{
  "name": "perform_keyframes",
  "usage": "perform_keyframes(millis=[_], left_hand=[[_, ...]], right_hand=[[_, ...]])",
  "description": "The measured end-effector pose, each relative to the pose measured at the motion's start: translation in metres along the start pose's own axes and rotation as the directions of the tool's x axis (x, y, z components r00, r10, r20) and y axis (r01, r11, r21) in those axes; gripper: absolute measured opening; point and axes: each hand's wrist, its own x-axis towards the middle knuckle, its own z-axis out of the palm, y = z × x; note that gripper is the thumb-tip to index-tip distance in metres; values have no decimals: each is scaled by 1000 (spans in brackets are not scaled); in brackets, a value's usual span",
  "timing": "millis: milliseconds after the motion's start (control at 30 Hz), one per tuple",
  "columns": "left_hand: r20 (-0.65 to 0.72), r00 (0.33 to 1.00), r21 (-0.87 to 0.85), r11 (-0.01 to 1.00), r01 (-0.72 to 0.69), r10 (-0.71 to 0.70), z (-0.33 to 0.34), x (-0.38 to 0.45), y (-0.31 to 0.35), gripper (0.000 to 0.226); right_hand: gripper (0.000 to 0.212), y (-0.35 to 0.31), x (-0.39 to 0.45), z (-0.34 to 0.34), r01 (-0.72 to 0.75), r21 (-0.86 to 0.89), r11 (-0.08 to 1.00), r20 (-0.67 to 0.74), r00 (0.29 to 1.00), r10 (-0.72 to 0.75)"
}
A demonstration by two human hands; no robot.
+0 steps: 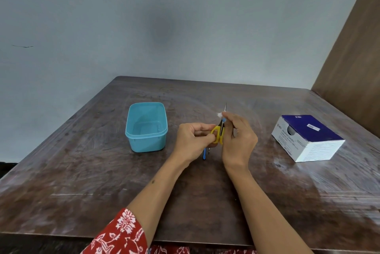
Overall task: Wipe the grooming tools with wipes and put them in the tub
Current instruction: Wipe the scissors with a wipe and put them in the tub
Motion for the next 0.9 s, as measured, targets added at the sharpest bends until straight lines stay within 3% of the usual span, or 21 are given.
perform_keyframes(millis=[233,500,700,900], left_hand=[[-97,995,-9,1000,-28,27,1,-1,-2,27],[-23,999,-32,999,24,-24,2,0,-2,25],[-164,986,-53,998,-22,13,0,2,-3,22],[-98,995,-8,1000,-17,16,4,-1,-5,26]], right_hand=[[22,-1,-2,3,-5,23,1000,67,998,4],[20,0,1,2,-21,-15,1000,9,1000,21],[21,3,-3,5,35,-51,998,123,992,-29],[20,5,-1,4,16,-44,999,101,995,-12]])
